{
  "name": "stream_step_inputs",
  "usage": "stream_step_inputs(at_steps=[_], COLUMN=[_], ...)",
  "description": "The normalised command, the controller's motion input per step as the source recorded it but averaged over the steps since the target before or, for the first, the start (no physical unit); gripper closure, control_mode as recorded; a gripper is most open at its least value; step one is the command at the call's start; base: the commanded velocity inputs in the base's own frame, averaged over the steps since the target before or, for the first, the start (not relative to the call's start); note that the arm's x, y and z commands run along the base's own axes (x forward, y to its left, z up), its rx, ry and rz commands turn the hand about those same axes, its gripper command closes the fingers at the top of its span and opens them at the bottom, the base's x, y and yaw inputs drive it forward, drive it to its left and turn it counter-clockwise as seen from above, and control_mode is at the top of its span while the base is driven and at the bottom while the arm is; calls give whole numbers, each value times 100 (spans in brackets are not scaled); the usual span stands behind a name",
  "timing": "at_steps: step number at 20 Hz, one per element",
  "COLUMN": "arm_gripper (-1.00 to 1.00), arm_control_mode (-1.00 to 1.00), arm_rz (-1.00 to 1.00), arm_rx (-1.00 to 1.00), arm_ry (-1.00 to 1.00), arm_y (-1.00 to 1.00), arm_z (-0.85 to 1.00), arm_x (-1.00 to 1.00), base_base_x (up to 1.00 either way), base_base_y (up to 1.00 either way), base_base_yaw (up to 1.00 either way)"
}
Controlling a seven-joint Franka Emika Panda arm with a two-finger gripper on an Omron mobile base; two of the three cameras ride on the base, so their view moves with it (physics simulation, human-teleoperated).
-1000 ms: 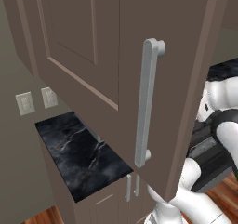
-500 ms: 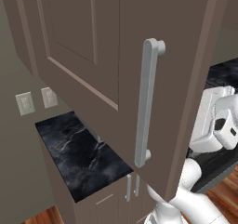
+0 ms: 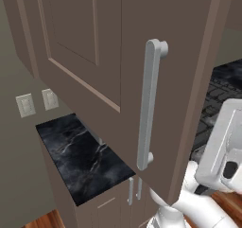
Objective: Pick the candle and jar from the dining table and place them in the open cabinet. Close the cabinet after placing the objects.
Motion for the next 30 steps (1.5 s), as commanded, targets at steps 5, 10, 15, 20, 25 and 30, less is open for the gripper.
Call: stream_step_inputs(at_steps=[5, 10, 15, 20, 25, 30], arm_gripper=[-100, -100, -100, -100, -100, -100], arm_control_mode=[-100, -100, -100, -100, -100, -100], arm_rz=[0, 1, 3, 1, 0, 0], arm_rx=[-29, -23, -25, -29, -24, -14], arm_ry=[-23, -19, -21, -26, -19, -12], arm_y=[-3, -14, -1, 12, 17, 4], arm_z=[14, 12, 31, 33, 34, 29], arm_x=[-71, -88, -89, -79, -50, -2], base_base_x=[0, 0, 0, 0, 0, 0], base_base_y=[0, 0, 0, 0, 0, 0], base_base_yaw=[0, 0, 0, 0, 0, 0])
